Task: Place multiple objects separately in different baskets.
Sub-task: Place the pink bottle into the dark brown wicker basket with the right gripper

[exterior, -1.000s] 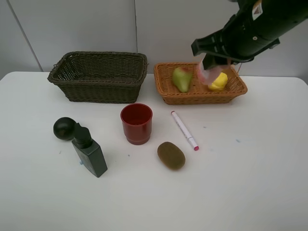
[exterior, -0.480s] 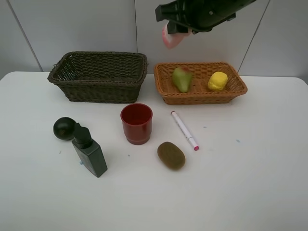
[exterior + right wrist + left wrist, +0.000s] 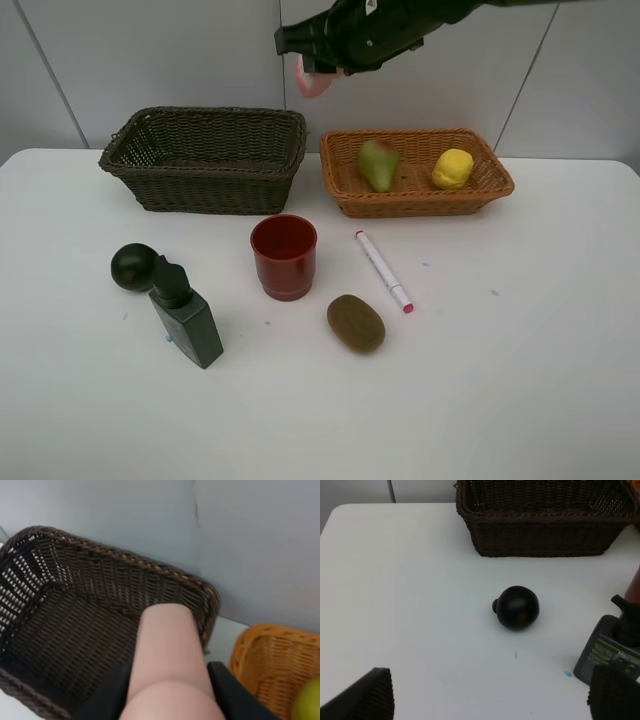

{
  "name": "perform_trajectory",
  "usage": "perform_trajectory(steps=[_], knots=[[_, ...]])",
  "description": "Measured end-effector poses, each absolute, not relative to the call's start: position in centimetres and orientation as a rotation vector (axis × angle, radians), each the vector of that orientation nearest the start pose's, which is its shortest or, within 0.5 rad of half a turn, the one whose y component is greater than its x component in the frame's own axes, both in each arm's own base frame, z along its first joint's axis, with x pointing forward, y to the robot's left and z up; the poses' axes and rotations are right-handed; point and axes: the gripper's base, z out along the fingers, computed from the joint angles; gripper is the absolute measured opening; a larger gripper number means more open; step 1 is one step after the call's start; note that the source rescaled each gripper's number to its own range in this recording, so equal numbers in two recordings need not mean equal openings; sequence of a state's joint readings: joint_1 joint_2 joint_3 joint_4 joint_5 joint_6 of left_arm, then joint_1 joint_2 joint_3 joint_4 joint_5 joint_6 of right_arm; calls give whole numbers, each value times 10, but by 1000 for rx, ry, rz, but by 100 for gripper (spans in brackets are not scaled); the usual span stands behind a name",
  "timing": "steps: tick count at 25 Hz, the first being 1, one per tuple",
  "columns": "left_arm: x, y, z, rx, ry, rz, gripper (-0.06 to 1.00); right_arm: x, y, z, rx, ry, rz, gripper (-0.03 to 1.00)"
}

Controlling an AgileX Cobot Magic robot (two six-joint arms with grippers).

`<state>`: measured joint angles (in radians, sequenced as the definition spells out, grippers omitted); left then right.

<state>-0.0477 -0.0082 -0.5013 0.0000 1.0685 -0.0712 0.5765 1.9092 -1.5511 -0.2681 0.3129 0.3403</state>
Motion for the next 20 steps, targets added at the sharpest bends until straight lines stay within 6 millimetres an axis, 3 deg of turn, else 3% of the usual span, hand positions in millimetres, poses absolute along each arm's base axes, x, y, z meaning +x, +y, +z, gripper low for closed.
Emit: perform_trajectory(steps=[8,13,20], knots=[[-7,0,277,-24,2043,-74,100,395,286,250,-550,2007,397,22],[-7,0,277,-24,2043,-74,100,403,312,216,-592,2006,424,22],[-7,0,277,-24,2043,-74,100,418,327,173,-607,2015,435,22]])
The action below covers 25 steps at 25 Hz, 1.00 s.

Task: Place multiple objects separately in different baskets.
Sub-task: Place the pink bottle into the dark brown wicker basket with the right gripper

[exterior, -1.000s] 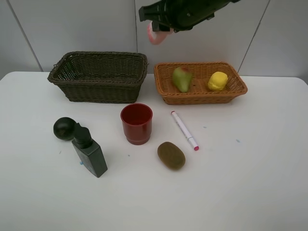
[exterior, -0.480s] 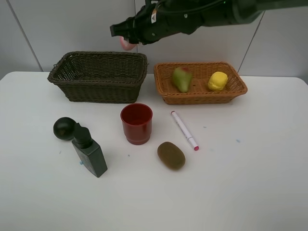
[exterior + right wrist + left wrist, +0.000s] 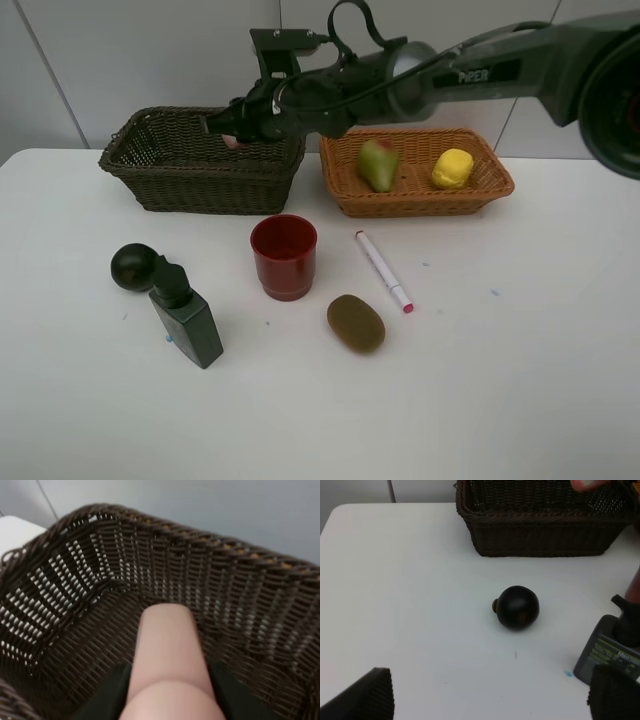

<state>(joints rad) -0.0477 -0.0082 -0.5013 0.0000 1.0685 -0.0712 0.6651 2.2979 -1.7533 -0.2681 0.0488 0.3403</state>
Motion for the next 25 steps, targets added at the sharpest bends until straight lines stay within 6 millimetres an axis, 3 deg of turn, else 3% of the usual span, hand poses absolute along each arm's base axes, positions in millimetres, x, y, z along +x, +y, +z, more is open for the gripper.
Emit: perform_trajectory(steps=[8,25], knots=[[-7,0,277,-24,2043,-74,100,423,332,157,-611,1988,460,22],[-7,0,277,-24,2043,-74,100,424,332,157,-608,1981,462,22]])
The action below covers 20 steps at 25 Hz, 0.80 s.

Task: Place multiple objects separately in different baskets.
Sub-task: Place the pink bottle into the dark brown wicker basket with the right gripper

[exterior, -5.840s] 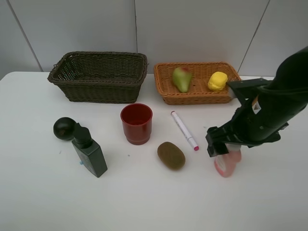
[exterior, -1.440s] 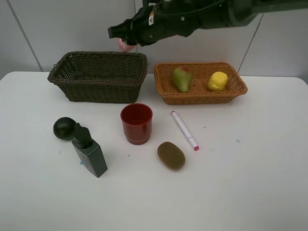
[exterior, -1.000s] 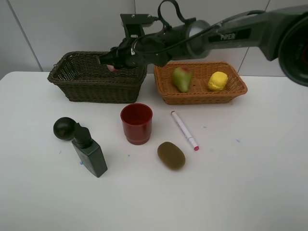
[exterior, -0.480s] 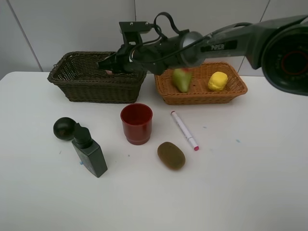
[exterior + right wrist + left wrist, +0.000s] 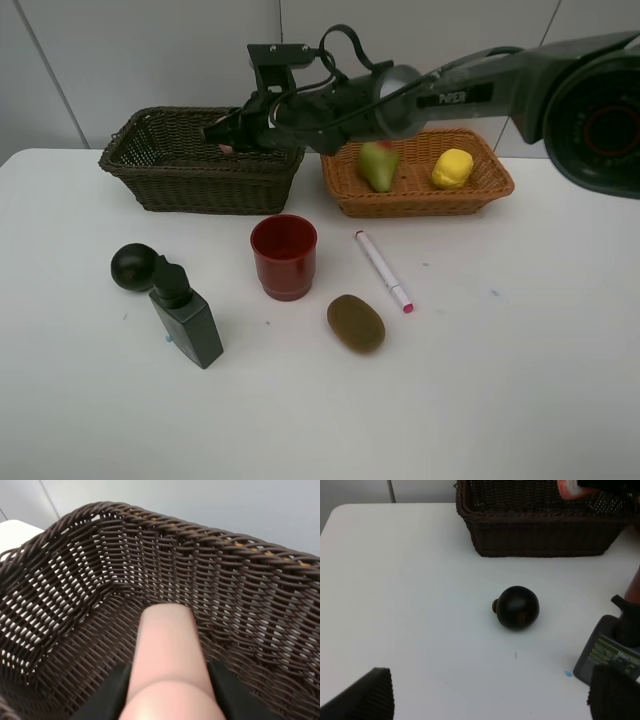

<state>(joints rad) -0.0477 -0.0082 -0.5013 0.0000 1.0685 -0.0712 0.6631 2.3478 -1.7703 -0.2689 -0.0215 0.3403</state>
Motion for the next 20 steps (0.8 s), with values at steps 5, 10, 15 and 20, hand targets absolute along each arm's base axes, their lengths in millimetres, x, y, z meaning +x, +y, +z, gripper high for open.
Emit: perform_trajectory(steps=[5,10,15,20], knots=[[-7,0,277,-24,2043,-74,100,427,327,149,-604,2021,437,55],[-7,0,277,-24,2043,-74,100,427,326,147,-615,2021,428,76],[-7,0,277,-24,2043,-74,100,427,326,147,-624,2018,422,77],[-7,0,277,-24,2043,-74,100,427,326,147,-626,2017,421,77]])
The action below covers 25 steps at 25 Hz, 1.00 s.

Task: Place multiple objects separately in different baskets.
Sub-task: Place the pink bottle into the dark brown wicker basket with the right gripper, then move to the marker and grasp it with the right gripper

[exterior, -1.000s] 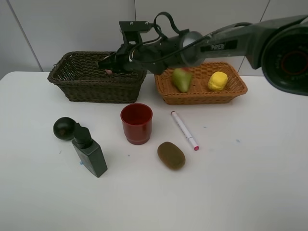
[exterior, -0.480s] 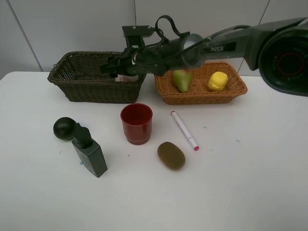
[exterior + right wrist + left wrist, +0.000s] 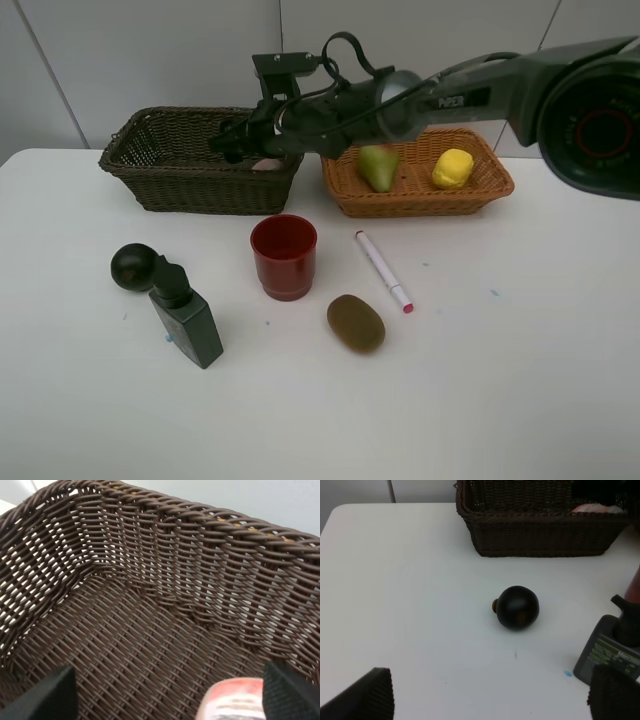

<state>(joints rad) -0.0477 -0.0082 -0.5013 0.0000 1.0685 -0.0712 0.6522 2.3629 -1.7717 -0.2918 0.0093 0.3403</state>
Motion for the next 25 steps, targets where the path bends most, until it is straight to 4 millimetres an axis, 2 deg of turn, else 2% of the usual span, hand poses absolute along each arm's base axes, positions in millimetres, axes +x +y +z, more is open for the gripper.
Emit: perform_trajectory(steps=[5,14,21,25], knots=[[-7,0,277,-24,2043,-74,100,426,325,158,-621,2015,415,77],[-7,0,277,-24,2043,-74,100,414,308,231,-595,2032,348,77],[-7,0,277,-24,2043,-74,100,394,284,272,-577,2175,213,77],[-7,0,277,-24,2043,-74,100,383,270,280,-565,2298,121,77]])
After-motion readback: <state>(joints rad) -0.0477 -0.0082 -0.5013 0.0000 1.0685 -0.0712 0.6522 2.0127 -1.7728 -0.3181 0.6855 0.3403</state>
